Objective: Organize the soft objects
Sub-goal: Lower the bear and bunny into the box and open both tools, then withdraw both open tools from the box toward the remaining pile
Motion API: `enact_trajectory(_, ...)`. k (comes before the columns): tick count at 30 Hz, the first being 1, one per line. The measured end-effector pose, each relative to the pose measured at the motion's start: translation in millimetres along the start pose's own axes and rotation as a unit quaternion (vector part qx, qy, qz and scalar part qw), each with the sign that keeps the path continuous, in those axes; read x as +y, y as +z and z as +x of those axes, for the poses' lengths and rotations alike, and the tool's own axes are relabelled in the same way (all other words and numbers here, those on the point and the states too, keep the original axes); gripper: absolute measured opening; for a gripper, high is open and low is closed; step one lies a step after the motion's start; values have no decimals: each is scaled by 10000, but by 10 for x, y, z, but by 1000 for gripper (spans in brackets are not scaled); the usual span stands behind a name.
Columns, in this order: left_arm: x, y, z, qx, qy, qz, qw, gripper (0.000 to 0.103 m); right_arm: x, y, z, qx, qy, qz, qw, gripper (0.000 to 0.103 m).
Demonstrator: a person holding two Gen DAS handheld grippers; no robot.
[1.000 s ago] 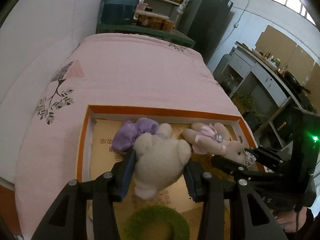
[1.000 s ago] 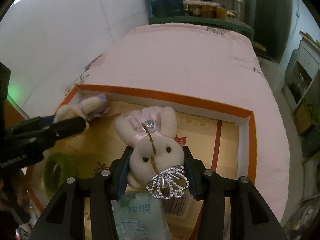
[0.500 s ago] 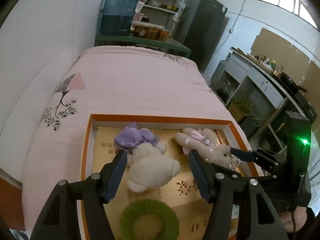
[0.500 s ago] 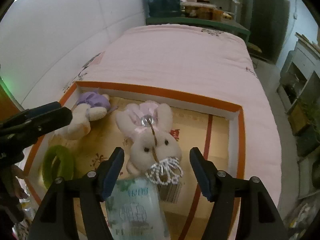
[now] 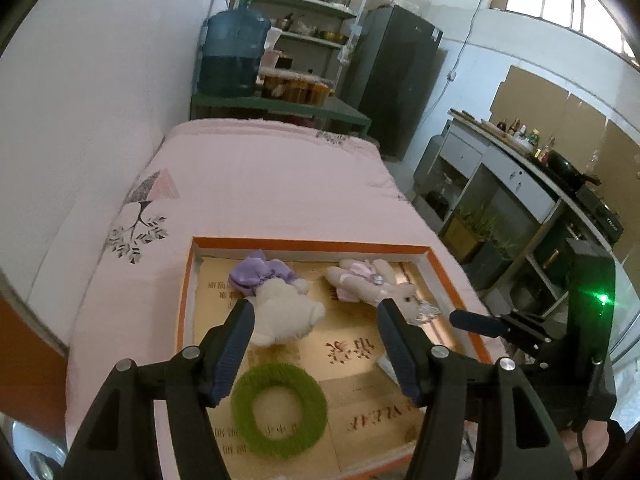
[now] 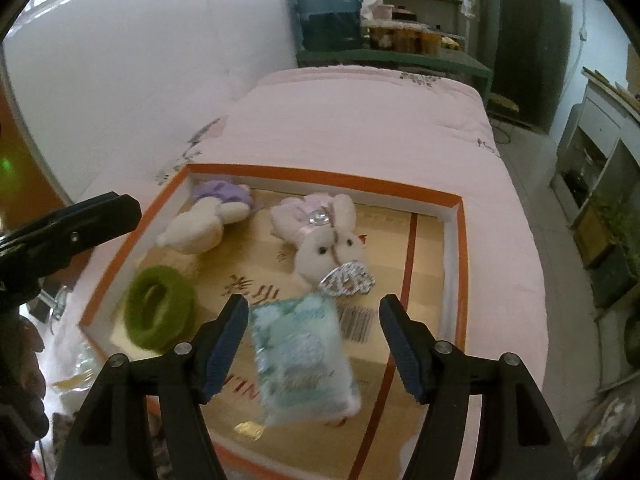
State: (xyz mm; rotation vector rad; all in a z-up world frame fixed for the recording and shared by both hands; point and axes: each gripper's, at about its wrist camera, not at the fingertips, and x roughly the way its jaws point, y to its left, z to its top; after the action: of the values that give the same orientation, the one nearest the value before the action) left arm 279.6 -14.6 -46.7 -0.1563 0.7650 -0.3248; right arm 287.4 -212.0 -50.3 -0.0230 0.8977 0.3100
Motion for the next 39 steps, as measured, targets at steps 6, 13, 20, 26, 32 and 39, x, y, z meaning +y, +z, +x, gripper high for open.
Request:
enact_trajectory(6, -90, -118, -327, -213, -30, 35, 9998, 63, 141, -118, -240, -125, 91, -52, 9999, 70)
enact_trajectory(13, -201, -268, -638, -362, 12, 74, 9993, 63, 231, -210, -475, -233, 110, -3, 9997, 70)
enact_trajectory(20, -320, -397, -875, -530, -13, 135, 9985, 63, 310, -320, -757, -368, 89, -19, 9993, 70)
enact_trajectory(26, -386, -524, -1061, -625, -132, 93, 9979, 63, 419, -448, -1002, -483, 127, -41, 9987, 70)
enact_trajectory(32, -414, -650, -1209, -662, -213, 60, 9976, 63, 566, -582, -1167, -542, 176, -111, 9983, 70)
enact_trajectory(39, -445, -775, -1363, -724, -292, 27, 9969, 63, 680, -711, -1344, -661, 232, -140, 9974, 70)
